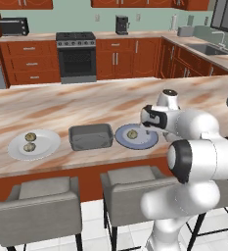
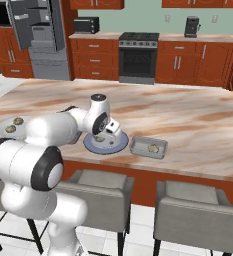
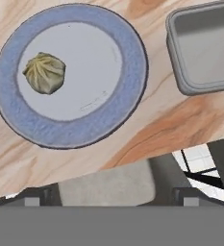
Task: Place two dumplings into each of the tupperware containers and then place the containers in the fridge.
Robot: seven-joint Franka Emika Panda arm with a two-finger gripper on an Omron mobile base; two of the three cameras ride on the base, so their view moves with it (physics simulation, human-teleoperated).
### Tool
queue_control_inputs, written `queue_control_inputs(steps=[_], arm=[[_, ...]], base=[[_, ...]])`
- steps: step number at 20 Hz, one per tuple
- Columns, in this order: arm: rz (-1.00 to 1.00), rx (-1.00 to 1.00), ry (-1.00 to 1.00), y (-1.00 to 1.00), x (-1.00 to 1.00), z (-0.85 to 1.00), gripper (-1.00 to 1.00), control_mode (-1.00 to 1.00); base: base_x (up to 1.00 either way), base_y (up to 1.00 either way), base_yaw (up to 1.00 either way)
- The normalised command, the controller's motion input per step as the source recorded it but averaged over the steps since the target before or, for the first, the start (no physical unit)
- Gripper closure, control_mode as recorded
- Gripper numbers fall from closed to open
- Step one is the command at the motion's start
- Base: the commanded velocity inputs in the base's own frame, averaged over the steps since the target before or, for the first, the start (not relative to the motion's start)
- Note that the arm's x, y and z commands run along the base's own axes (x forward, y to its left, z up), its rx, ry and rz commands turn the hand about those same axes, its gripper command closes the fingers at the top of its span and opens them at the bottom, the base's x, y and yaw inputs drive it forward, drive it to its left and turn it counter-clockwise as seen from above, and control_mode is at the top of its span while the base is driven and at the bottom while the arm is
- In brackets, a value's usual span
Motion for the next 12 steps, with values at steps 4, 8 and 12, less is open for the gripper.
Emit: queue_control_inputs(steps=[4, 8, 12], arm=[[-0.16, 0.20, -0.01, 0.18, 0.20, 0.00, -1.00, -1.00], [-0.13, 0.02, -0.03, 0.60, 0.24, 0.00, -1.00, -1.00], [-0.08, 0.00, -0.02, 0.69, 0.22, 0.00, -1.00, -1.00]], base=[[0.00, 0.00, 0.00], [0.00, 0.00, 0.00], [0.00, 0.00, 0.00]])
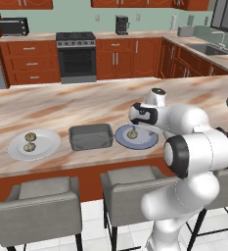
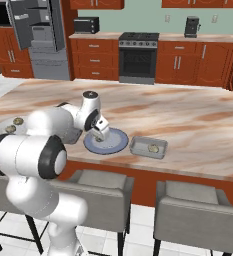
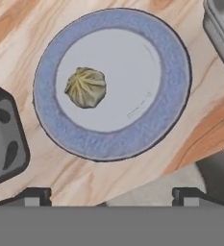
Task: Place two dumplings into each of the tupperware containers and then place the containers in the fridge.
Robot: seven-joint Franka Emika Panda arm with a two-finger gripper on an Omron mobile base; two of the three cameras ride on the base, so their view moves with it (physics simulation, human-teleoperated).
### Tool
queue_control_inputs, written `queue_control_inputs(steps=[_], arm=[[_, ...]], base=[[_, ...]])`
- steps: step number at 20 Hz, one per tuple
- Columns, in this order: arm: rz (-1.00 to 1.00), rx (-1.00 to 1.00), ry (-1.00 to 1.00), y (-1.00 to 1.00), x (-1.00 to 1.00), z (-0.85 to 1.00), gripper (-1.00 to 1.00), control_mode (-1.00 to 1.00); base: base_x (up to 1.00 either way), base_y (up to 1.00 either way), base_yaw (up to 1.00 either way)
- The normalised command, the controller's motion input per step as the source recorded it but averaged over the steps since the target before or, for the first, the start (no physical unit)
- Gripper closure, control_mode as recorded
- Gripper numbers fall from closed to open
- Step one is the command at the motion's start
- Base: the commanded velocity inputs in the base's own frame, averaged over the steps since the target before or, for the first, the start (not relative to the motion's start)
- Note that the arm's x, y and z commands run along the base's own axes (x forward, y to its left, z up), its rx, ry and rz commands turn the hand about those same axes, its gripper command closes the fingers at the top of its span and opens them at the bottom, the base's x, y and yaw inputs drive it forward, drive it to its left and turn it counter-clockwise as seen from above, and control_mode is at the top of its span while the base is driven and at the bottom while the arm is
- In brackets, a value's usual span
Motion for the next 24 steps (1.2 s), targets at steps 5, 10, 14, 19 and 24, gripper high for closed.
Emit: queue_control_inputs(steps=[5, 10, 14, 19, 24], arm=[[-0.03, 0.00, 0.00, 0.27, 0.33, -0.09, -1.00, -1.00], [-0.02, 0.00, 0.00, -0.03, 0.38, -0.19, -1.00, -1.00], [-0.06, 0.00, 0.00, -0.05, 0.30, -0.22, -1.00, -1.00], [-0.07, 0.00, 0.00, -0.02, 0.17, -0.26, -1.00, -1.00], [-0.01, 0.00, 0.00, 0.00, 0.19, -0.27, -1.00, -1.00]], base=[[0.00, 0.00, 0.00], [0.00, 0.00, 0.00], [0.00, 0.00, 0.00], [0.00, 0.00, 0.00], [0.00, 0.00, 0.00]])
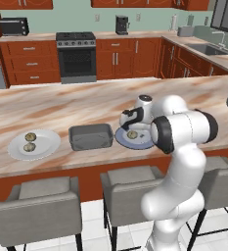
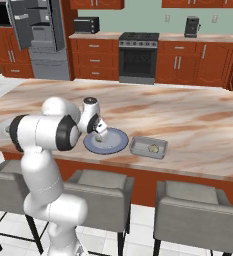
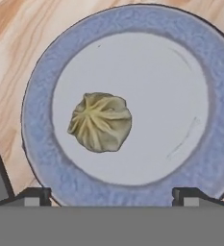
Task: Place two dumplings into each of the tupperware containers and then place the containers in the fridge.
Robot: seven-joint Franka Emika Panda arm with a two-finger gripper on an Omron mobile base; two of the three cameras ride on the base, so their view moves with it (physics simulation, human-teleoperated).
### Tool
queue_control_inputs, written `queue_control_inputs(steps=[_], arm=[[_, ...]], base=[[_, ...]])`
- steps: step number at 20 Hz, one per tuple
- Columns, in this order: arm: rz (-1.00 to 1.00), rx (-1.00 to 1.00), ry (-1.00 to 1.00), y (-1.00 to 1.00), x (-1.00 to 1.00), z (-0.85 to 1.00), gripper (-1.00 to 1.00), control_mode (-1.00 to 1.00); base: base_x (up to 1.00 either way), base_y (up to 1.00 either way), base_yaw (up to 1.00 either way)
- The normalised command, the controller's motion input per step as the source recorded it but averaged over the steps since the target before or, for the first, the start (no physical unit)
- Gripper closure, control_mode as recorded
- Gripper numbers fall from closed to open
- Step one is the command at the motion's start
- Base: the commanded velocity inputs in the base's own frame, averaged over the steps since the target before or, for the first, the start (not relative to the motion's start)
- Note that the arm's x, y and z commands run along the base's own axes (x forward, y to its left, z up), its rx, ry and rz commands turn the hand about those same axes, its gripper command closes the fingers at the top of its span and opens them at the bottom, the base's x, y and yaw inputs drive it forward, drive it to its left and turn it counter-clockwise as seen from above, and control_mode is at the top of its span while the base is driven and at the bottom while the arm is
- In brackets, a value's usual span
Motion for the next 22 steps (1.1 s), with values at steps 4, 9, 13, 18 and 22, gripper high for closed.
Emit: queue_control_inputs(steps=[4, 9, 13, 18, 22], arm=[[0.00, 0.00, 0.00, 0.00, 0.22, -0.25, -1.00, -1.00], [0.00, 0.00, 0.00, 0.00, 0.27, -0.23, -1.00, -1.00], [0.00, 0.00, 0.00, 0.00, 0.29, -0.21, -1.00, -1.00], [0.00, 0.00, 0.00, 0.00, 0.30, -0.20, -1.00, -1.00], [0.00, 0.00, 0.00, 0.00, 0.25, -0.24, -1.00, -1.00]], base=[[0.00, 0.00, 0.00], [0.00, 0.00, 0.00], [0.00, 0.00, 0.00], [0.00, 0.00, 0.00], [0.00, 0.00, 0.00]])
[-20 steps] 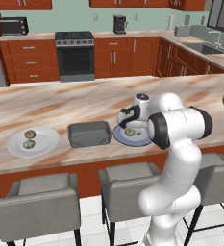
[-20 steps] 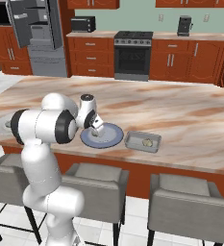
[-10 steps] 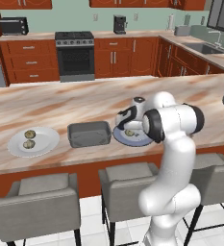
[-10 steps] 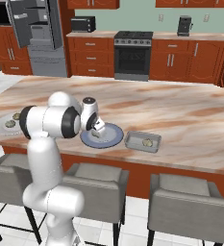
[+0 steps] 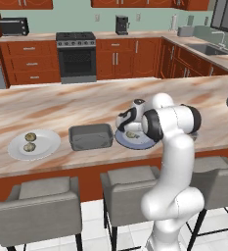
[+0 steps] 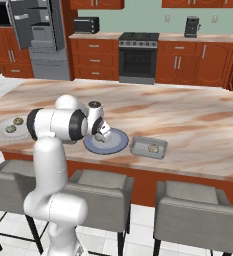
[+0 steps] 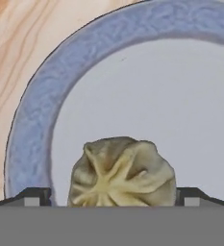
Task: Place two dumplings into each of the tupperware containers and then place the containers in the fridge.
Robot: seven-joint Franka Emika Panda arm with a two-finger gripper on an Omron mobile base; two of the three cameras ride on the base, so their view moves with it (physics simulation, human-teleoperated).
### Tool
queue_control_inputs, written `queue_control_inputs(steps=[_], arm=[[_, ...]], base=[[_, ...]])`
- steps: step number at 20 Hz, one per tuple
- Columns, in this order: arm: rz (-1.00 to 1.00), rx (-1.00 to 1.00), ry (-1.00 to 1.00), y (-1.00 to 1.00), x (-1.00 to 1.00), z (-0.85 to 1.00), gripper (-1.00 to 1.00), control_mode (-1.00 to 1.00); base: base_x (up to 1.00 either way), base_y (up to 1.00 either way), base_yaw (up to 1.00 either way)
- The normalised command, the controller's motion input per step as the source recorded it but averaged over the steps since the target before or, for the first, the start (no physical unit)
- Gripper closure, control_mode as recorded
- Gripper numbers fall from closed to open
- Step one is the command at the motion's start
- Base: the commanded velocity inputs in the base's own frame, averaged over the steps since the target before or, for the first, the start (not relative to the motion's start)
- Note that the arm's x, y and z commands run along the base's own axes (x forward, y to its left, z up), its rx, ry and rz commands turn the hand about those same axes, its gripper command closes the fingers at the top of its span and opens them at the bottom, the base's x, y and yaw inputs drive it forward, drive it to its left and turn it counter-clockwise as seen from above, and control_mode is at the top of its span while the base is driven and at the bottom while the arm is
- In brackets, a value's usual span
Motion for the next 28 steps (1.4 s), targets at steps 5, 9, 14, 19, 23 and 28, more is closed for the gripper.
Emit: queue_control_inputs(steps=[5, 9, 14, 19, 23, 28], arm=[[-0.02, 0.00, 0.00, 0.00, 0.01, -0.29, 1.00, -1.00], [-0.10, 0.04, 0.08, -0.10, -0.09, -0.38, 1.00, -1.00], [-0.07, 0.07, 0.00, -0.27, -0.19, -0.05, 1.00, -1.00], [-0.04, 0.01, 0.00, -0.59, -0.75, 0.41, 1.00, -1.00], [-0.01, -0.09, -0.02, -0.68, -0.79, 0.81, 1.00, -1.00], [0.00, -0.08, 0.00, -0.78, -0.66, 0.95, 1.00, -1.00]], base=[[0.00, 0.00, 0.00], [0.00, 0.00, 0.00], [0.00, 0.00, 0.00], [0.00, 0.00, 0.00], [0.00, 0.00, 0.00], [0.00, 0.00, 0.00]])
